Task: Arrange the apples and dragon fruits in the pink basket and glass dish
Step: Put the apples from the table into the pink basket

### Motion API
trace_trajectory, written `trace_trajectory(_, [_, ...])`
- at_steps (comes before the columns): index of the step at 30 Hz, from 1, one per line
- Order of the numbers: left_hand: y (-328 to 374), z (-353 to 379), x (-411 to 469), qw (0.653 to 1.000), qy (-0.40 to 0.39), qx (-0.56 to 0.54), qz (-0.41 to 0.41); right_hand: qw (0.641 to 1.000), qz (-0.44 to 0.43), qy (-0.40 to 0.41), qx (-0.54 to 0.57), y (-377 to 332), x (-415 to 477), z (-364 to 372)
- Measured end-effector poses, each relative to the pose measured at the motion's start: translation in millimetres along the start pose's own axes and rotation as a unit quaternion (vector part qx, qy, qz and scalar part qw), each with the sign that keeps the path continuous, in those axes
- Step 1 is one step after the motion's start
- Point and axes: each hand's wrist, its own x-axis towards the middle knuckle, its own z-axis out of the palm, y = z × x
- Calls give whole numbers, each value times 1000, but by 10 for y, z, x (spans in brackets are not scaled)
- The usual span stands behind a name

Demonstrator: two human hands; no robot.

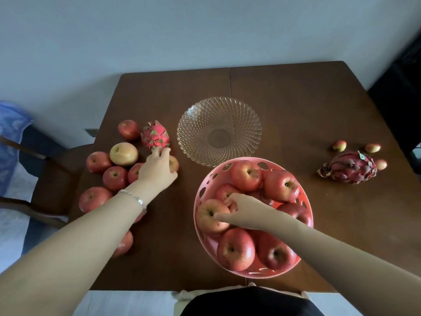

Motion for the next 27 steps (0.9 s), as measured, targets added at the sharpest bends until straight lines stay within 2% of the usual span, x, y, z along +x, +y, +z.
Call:
trace_trajectory(3, [-100,123,225,994,-69,76,-35,1000,5,-5,12,3,-4,-19])
trace_trajectory(6, [-114,201,293,992,-69,98,-46,1000,13,-11,22,16,14,-7])
trace_trajectory(9, [-68,166,271,995,-6,79,-54,1000,16,-13,23,30,45,1])
trace_trajectory(11, [-10,82,159,995,72,12,-64,1000,17,-15,21,39,47,2])
trace_trajectory(14, [135,-103,-124,980,165,-113,6,999,13,-7,30,47,41,37])
trace_trajectory(17, [366,-251,-429,968,103,-212,92,998,17,6,60,75,21,83])
trace_trajectory(21, [632,-100,-602,966,-14,-193,170,997,12,17,69,66,7,99])
trace_trajectory(24, [776,38,-595,969,-79,-160,171,998,2,23,57,44,-27,110])
trace_trajectory(27, [844,98,-552,970,-83,-152,170,998,-30,58,27,96,-77,20])
